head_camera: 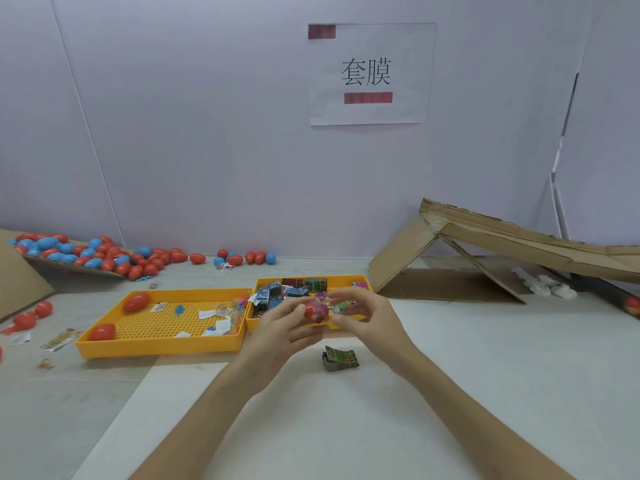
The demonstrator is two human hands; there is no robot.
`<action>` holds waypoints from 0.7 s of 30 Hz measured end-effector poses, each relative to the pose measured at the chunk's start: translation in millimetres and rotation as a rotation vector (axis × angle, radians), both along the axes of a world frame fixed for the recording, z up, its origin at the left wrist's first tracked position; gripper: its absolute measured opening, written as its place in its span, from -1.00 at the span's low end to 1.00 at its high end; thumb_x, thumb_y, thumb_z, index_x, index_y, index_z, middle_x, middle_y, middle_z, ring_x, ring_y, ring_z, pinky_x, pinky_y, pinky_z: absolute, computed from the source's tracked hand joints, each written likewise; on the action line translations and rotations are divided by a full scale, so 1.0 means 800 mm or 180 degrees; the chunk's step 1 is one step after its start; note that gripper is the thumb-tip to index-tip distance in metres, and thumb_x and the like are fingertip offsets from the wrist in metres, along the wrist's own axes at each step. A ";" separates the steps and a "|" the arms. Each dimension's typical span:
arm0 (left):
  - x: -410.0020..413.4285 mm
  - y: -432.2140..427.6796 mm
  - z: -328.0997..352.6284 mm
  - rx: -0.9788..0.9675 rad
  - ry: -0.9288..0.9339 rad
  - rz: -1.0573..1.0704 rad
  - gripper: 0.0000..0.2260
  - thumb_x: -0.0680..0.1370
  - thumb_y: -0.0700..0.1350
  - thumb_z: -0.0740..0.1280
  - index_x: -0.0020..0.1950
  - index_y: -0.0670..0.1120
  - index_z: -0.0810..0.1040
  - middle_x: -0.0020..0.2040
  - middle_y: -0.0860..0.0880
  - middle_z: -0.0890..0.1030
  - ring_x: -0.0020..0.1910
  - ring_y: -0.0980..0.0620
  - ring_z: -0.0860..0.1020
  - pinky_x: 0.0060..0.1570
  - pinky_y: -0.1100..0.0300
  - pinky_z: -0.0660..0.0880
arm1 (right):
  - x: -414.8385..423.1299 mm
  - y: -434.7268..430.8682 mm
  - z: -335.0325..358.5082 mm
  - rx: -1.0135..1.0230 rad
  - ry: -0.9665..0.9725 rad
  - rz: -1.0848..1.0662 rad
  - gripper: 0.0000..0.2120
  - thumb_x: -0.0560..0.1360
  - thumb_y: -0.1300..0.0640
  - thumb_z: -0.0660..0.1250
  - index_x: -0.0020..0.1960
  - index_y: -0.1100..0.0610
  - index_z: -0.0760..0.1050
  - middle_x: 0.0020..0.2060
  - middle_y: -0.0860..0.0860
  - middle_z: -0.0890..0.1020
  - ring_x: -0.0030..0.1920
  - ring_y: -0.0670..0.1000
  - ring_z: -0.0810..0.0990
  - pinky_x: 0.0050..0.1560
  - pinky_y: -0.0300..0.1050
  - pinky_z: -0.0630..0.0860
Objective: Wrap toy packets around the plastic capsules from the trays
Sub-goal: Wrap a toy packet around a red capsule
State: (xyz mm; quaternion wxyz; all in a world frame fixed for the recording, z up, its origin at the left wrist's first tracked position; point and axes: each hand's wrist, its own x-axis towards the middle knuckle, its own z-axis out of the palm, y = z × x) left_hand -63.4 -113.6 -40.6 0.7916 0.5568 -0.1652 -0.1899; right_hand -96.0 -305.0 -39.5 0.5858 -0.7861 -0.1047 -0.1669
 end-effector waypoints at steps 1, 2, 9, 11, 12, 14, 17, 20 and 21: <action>0.000 0.000 0.000 0.0006 0.0033 -0.0075 -0.74 0.69 -0.10 0.22 0.33 -0.14 0.53 0.17 -0.22 0.68 0.16 -0.19 0.66 0.05 0.12 0.63 | 0.000 0.002 -0.001 -0.0111 -0.0062 0.0066 -0.69 0.47 0.25 0.49 0.13 -0.06 0.64 0.01 -0.14 0.70 0.02 -0.09 0.68 0.00 -0.12 0.63; 0.000 0.000 0.000 0.0030 0.0060 -0.0128 -0.73 0.70 -0.09 0.19 0.34 -0.14 0.53 0.17 -0.22 0.67 0.16 -0.18 0.66 0.06 0.11 0.63 | -0.001 0.005 -0.002 -0.0202 -0.0102 0.0124 -0.69 0.46 0.24 0.50 0.15 -0.04 0.63 0.01 -0.15 0.69 0.03 -0.08 0.68 -0.01 -0.09 0.65; -0.004 -0.005 -0.001 0.0241 0.0185 -0.0267 -0.72 0.74 -0.10 0.07 0.30 -0.18 0.49 0.08 -0.26 0.69 0.01 -0.17 0.70 -0.06 0.10 0.64 | 0.000 0.009 -0.003 -0.0300 -0.0161 -0.0084 -0.77 0.52 0.18 0.47 0.17 0.01 0.65 -0.01 -0.11 0.70 -0.01 -0.09 0.68 0.04 -0.01 0.64; -0.004 -0.005 0.000 0.0247 0.0200 -0.0272 -0.72 0.74 -0.10 0.07 0.29 -0.19 0.49 0.08 -0.26 0.69 -0.01 -0.16 0.70 -0.08 0.10 0.64 | 0.000 0.007 -0.002 -0.0269 -0.0085 0.0014 -0.76 0.54 0.15 0.46 0.20 0.01 0.64 0.04 -0.08 0.69 0.00 -0.07 0.69 0.09 -0.02 0.64; -0.004 -0.005 0.000 0.0260 0.0203 -0.0258 -0.72 0.74 -0.09 0.07 0.29 -0.18 0.49 0.07 -0.26 0.70 -0.02 -0.16 0.70 -0.09 0.10 0.64 | -0.001 0.007 -0.001 -0.0258 -0.0054 0.0089 -0.75 0.54 0.14 0.46 0.20 0.01 0.63 0.06 -0.06 0.69 0.00 -0.07 0.69 0.09 -0.03 0.64; -0.004 -0.006 -0.001 0.0318 0.0197 -0.0210 -0.72 0.74 -0.08 0.08 0.29 -0.17 0.49 0.05 -0.24 0.70 -0.02 -0.15 0.70 -0.11 0.12 0.63 | -0.003 0.009 -0.002 -0.0254 -0.0044 0.0186 -0.74 0.51 0.12 0.49 0.19 -0.02 0.63 0.06 -0.07 0.69 -0.02 -0.06 0.70 0.06 -0.06 0.65; -0.002 -0.007 -0.003 0.0502 0.0075 -0.0127 -0.73 0.73 -0.07 0.11 0.29 -0.18 0.48 0.04 -0.24 0.70 -0.02 -0.16 0.70 -0.09 0.11 0.63 | -0.003 0.010 -0.004 -0.0283 -0.0130 0.0084 -0.74 0.47 0.15 0.53 0.13 -0.04 0.64 0.00 -0.11 0.69 -0.07 -0.07 0.71 -0.02 -0.12 0.66; -0.001 -0.008 -0.004 0.0679 -0.0141 0.0006 -0.74 0.71 -0.03 0.19 0.24 -0.19 0.49 0.02 -0.23 0.71 -0.06 -0.15 0.70 -0.08 0.12 0.64 | -0.001 0.009 -0.004 -0.0267 -0.0166 -0.0018 -0.75 0.48 0.20 0.51 0.13 0.01 0.65 -0.01 -0.08 0.70 -0.08 -0.08 0.71 -0.05 -0.17 0.65; -0.001 -0.008 -0.005 0.0703 -0.0207 0.0078 -0.75 0.69 -0.04 0.22 0.22 -0.19 0.50 0.01 -0.21 0.71 -0.07 -0.14 0.70 -0.09 0.13 0.64 | 0.000 0.008 -0.004 -0.0234 -0.0165 -0.0017 -0.74 0.47 0.22 0.51 0.13 0.01 0.65 -0.01 -0.07 0.70 -0.08 -0.08 0.71 -0.05 -0.18 0.64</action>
